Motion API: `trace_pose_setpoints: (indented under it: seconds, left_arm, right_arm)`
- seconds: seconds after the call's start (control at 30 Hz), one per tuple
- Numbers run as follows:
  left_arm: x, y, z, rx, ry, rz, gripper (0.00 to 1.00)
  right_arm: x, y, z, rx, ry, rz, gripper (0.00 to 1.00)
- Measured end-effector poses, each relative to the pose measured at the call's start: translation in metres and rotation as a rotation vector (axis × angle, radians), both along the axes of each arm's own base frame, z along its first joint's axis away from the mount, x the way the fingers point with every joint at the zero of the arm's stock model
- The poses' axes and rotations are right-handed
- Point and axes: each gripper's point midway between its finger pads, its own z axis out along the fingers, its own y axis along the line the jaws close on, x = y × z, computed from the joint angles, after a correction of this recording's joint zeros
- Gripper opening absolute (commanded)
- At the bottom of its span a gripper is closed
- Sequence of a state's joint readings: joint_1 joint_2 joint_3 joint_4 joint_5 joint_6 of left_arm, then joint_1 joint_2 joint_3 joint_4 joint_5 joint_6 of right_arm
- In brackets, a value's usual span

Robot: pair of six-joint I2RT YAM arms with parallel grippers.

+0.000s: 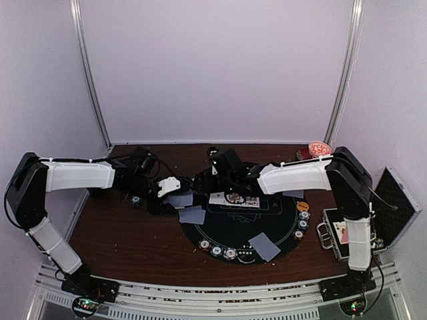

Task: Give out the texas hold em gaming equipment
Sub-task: Move the all-in button to the small blind area, then pick up the poker card from the face-down deck piles.

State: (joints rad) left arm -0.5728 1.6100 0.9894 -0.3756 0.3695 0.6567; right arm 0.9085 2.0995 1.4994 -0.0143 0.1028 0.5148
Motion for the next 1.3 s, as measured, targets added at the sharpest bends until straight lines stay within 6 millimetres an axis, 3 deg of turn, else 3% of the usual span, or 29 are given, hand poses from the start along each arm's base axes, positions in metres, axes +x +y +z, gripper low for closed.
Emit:
trace_pose_setpoints:
  seconds: [0.17, 0.43, 0.67, 0.83, 1.07, 1.3]
  left_arm:
    - [-0.001, -0.001, 0.0, -0.007, 0.005, -0.006, 0.61]
    - [-0.002, -0.002, 0.001, -0.011, 0.007, -0.009, 0.61]
    - [-0.002, -0.002, 0.001, -0.012, 0.008, -0.009, 0.61]
    - [-0.002, -0.002, 0.001, -0.012, 0.007, -0.011, 0.61]
    - [-0.003, -0.003, 0.001, -0.015, 0.009, -0.017, 0.61]
    - [-0.003, -0.003, 0.001, -0.016, 0.009, -0.018, 0.61]
  right_arm:
    - [-0.021, 0.002, 0.036, 0.144, -0.014, 0.075, 0.83]
    - [-0.057, 0.021, 0.024, 0.324, 0.093, 0.238, 0.78]
    - [-0.075, 0.032, 0.031, 0.412, 0.129, 0.339, 0.75]
    - [-0.076, 0.035, 0.035, 0.387, 0.133, 0.394, 0.69]
    - [-0.056, 0.035, 0.047, 0.352, 0.119, 0.446, 0.61]
    - [-0.055, 0.04, 0.037, 0.305, 0.152, 0.518, 0.56]
